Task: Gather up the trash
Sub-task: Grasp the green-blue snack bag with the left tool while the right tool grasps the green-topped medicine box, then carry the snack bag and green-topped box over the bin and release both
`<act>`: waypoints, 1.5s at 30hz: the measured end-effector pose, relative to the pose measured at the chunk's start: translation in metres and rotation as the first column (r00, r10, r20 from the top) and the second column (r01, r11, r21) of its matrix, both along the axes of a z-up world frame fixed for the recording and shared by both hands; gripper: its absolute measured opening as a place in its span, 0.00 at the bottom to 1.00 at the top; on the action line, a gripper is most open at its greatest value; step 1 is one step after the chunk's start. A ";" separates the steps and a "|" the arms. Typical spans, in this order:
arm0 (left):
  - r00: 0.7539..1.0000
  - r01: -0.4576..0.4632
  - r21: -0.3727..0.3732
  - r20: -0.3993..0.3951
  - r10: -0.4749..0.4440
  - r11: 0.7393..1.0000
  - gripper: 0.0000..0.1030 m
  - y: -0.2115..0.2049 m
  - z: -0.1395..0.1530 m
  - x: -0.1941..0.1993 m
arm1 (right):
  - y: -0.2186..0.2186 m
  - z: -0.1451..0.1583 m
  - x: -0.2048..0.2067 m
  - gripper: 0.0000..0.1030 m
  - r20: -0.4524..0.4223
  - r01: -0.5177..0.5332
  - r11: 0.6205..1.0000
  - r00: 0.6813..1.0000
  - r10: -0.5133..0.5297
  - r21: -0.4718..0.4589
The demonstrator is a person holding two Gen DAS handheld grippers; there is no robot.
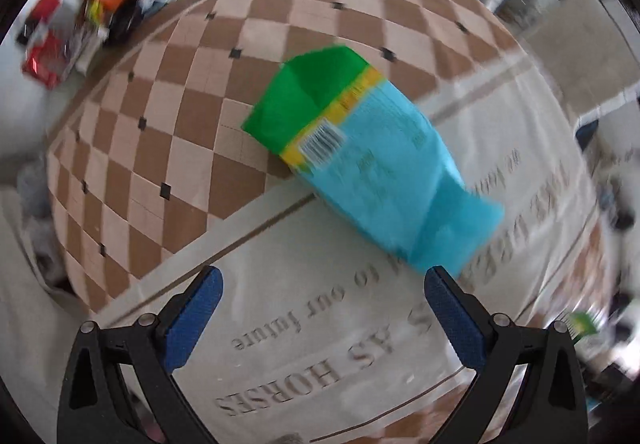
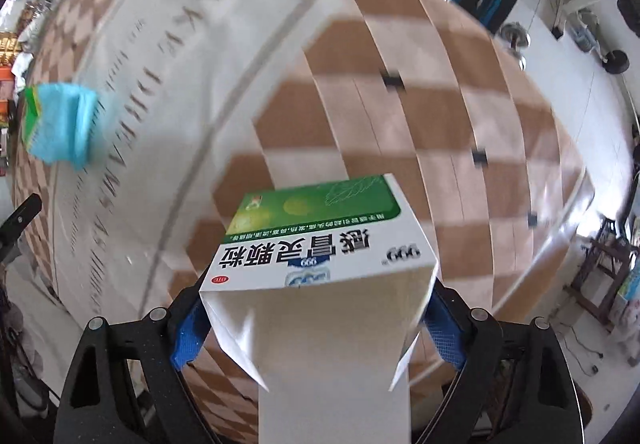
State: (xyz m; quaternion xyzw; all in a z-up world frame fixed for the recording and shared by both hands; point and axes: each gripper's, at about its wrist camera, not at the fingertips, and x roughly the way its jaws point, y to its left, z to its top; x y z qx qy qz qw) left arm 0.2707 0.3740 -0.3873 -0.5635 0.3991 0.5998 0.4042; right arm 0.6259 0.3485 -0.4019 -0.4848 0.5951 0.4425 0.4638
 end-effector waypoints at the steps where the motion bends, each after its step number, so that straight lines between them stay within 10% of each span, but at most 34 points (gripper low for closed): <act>1: 0.998 -0.057 -0.006 0.036 0.057 0.998 1.00 0.008 -0.002 -0.011 | 0.008 0.001 -0.005 0.89 -0.004 0.005 1.000 1.000 -0.005 0.007; 11: 0.906 -0.332 -0.149 0.224 0.359 0.931 1.00 0.071 -0.055 -0.043 | 0.079 -0.032 -0.048 0.91 0.024 0.012 0.997 1.000 -0.010 -0.080; 15: 0.912 -0.332 -0.176 0.191 0.363 0.927 1.00 0.083 -0.073 -0.038 | 0.086 -0.033 -0.047 0.95 -0.006 0.027 0.997 1.000 -0.028 -0.070; 23: 1.000 -0.022 -0.072 0.016 0.023 0.997 0.86 0.096 -0.067 -0.007 | 0.090 -0.049 -0.051 0.95 0.013 -0.006 0.994 1.000 0.007 -0.105; 29: 0.981 0.181 -0.009 -0.064 -0.181 0.983 0.83 0.082 -0.051 0.012 | 0.074 -0.043 -0.053 0.90 0.030 -0.019 0.998 0.999 0.021 -0.063; 45: 0.935 0.354 0.228 -0.127 -0.332 0.907 0.83 0.007 0.046 0.037 | 0.033 0.021 -0.056 0.86 0.016 0.050 0.992 0.999 -0.052 0.116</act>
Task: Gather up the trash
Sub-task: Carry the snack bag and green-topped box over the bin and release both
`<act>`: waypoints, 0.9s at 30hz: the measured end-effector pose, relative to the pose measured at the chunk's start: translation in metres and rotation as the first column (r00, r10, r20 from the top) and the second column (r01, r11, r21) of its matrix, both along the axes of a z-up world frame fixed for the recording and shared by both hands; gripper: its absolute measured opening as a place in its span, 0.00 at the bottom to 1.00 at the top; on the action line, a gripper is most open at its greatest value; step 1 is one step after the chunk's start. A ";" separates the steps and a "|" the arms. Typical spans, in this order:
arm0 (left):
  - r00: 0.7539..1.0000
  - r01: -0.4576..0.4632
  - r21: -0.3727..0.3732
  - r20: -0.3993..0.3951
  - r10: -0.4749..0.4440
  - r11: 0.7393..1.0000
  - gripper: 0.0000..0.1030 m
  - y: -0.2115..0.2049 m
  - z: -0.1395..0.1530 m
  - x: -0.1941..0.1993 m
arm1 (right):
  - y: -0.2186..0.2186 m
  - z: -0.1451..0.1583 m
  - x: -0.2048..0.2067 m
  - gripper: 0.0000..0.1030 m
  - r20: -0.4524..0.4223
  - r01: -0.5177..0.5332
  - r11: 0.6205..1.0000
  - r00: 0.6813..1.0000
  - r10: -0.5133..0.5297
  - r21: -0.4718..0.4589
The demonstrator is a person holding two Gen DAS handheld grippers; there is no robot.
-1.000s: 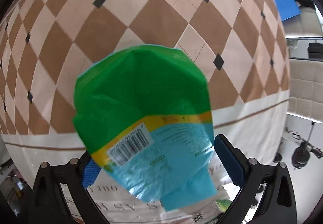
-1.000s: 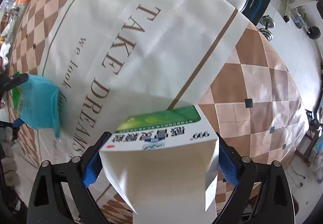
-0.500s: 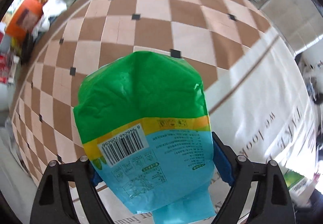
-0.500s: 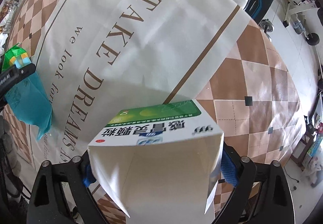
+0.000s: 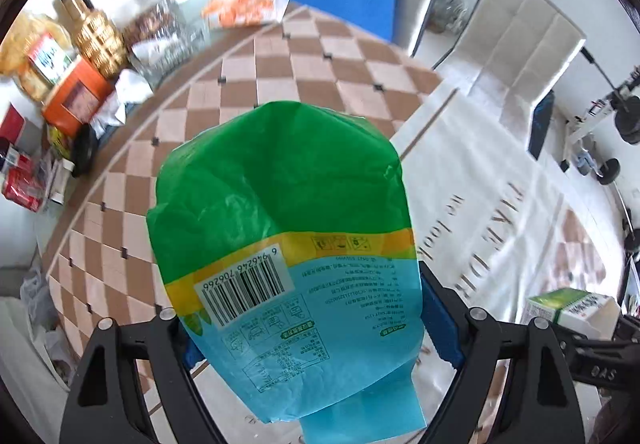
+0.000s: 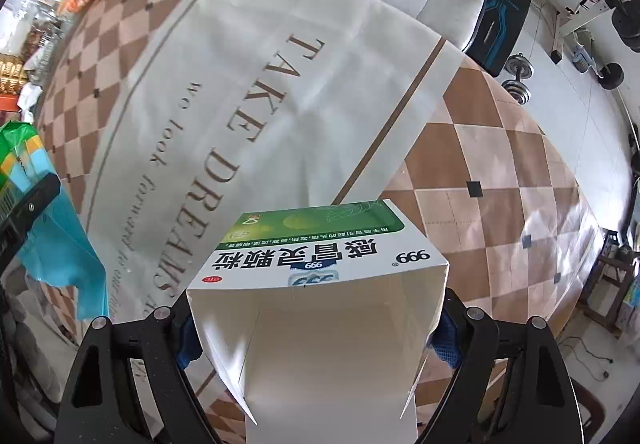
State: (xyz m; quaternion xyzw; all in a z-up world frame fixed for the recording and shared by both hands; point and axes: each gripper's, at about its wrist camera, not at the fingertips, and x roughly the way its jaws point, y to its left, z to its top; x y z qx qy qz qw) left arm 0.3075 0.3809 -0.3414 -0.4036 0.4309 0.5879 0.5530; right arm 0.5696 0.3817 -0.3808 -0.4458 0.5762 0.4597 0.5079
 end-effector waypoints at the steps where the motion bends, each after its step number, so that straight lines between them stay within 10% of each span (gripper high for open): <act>1: 1.000 0.017 0.021 -0.002 -0.017 1.000 0.83 -0.009 0.010 0.001 | -0.006 0.006 -0.003 0.86 -0.003 0.005 1.000 1.000 -0.005 0.016; 13: 0.984 0.173 0.090 0.032 -0.177 0.981 0.83 -0.110 0.071 -0.034 | -0.115 0.069 -0.053 0.86 -0.102 0.136 0.977 0.987 -0.121 0.162; 27: 0.943 0.309 0.122 0.091 -0.321 0.943 0.83 -0.297 0.120 -0.134 | -0.342 0.133 -0.172 0.85 -0.185 0.293 0.918 0.951 -0.249 0.268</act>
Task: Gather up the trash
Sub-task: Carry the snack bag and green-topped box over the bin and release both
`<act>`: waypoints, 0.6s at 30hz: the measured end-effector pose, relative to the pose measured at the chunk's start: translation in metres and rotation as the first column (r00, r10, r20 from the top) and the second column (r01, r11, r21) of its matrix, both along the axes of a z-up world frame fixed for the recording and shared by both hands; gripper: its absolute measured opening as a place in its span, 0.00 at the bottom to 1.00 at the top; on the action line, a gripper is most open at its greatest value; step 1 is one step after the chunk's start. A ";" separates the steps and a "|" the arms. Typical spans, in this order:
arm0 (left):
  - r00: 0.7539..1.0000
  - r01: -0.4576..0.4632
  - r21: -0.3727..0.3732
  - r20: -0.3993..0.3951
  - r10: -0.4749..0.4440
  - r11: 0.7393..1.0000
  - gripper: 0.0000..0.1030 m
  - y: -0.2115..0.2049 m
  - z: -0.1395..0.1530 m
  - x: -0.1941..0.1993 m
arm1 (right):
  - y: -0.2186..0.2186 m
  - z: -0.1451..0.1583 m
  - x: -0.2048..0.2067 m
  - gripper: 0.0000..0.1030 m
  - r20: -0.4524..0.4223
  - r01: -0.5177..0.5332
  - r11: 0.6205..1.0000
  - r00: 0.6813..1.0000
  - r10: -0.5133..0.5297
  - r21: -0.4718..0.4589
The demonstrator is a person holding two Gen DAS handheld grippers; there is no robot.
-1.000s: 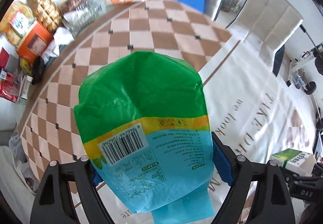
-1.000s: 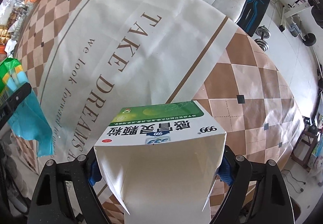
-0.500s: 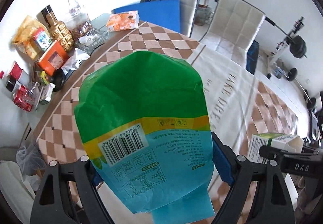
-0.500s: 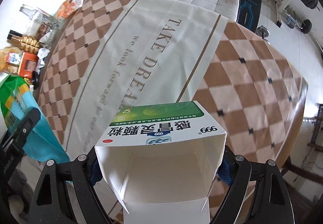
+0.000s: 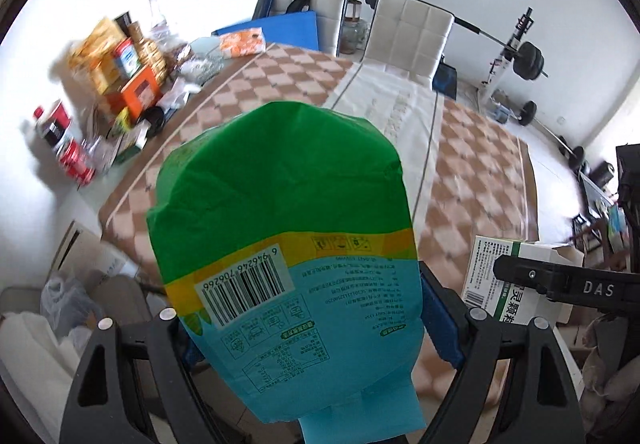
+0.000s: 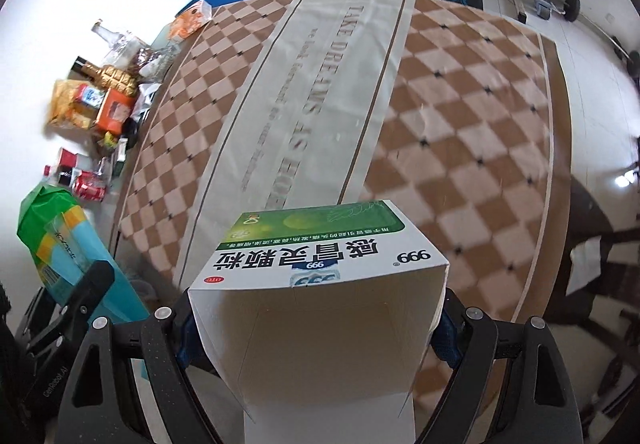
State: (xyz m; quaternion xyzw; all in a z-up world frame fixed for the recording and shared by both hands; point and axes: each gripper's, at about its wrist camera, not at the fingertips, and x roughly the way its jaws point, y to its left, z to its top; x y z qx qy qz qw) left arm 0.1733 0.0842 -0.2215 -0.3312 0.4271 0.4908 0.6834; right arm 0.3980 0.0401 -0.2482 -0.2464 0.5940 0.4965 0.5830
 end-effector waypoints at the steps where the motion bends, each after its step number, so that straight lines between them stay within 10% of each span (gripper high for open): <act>1: 1.000 0.001 -0.010 0.002 -0.001 1.000 0.83 -0.011 -0.001 -0.008 | -0.016 -0.001 -0.010 0.86 -0.016 0.006 1.000 1.000 -0.006 0.001; 9: 0.998 -0.051 -0.157 -0.045 0.044 0.986 0.83 -0.094 -0.058 -0.071 | -0.138 -0.056 -0.086 0.85 -0.128 -0.022 0.998 0.992 0.014 -0.063; 18: 0.976 -0.145 -0.388 -0.208 0.067 0.910 0.83 -0.150 -0.198 -0.105 | -0.224 -0.198 -0.137 0.86 -0.224 -0.115 0.961 0.973 0.058 -0.250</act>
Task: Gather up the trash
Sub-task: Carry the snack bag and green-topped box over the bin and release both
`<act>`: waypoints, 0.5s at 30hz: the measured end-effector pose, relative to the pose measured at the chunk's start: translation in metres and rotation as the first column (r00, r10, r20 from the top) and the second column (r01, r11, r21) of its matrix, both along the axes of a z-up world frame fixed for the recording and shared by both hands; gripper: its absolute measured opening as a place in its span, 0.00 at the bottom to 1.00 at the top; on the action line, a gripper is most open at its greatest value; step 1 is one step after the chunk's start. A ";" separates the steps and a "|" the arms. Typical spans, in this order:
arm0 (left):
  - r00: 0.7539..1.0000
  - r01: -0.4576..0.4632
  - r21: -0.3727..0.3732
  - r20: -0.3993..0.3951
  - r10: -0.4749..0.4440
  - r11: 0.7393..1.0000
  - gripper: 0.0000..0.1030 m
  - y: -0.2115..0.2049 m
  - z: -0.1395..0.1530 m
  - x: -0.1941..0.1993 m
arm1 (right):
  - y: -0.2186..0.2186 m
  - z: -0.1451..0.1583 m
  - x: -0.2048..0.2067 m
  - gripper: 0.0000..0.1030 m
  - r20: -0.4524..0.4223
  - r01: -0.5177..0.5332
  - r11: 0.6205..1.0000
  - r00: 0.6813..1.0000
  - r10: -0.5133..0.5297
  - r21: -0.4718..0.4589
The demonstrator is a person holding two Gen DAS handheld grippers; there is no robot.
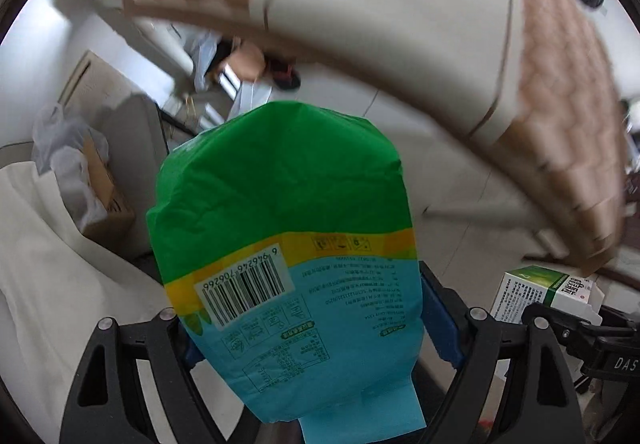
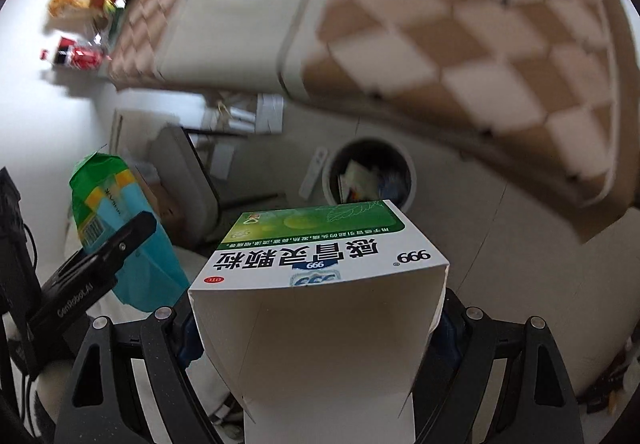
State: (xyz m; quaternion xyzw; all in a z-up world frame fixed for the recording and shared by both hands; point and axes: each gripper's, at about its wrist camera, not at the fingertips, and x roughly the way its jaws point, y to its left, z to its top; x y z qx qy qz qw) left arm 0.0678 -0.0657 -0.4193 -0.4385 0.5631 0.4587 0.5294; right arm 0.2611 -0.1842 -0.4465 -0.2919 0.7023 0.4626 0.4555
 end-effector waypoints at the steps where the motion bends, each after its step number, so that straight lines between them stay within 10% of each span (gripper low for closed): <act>1: 1.000 0.009 -0.022 -0.018 -0.009 1.000 0.83 -0.003 -0.019 0.002 | -0.007 -0.020 -0.002 0.86 -0.012 0.001 1.000 1.000 -0.002 -0.021; 15: 0.957 0.289 -0.212 0.055 -0.284 0.933 0.83 0.037 -0.209 0.052 | -0.021 -0.228 -0.001 0.85 0.032 0.198 0.964 0.980 -0.195 -0.175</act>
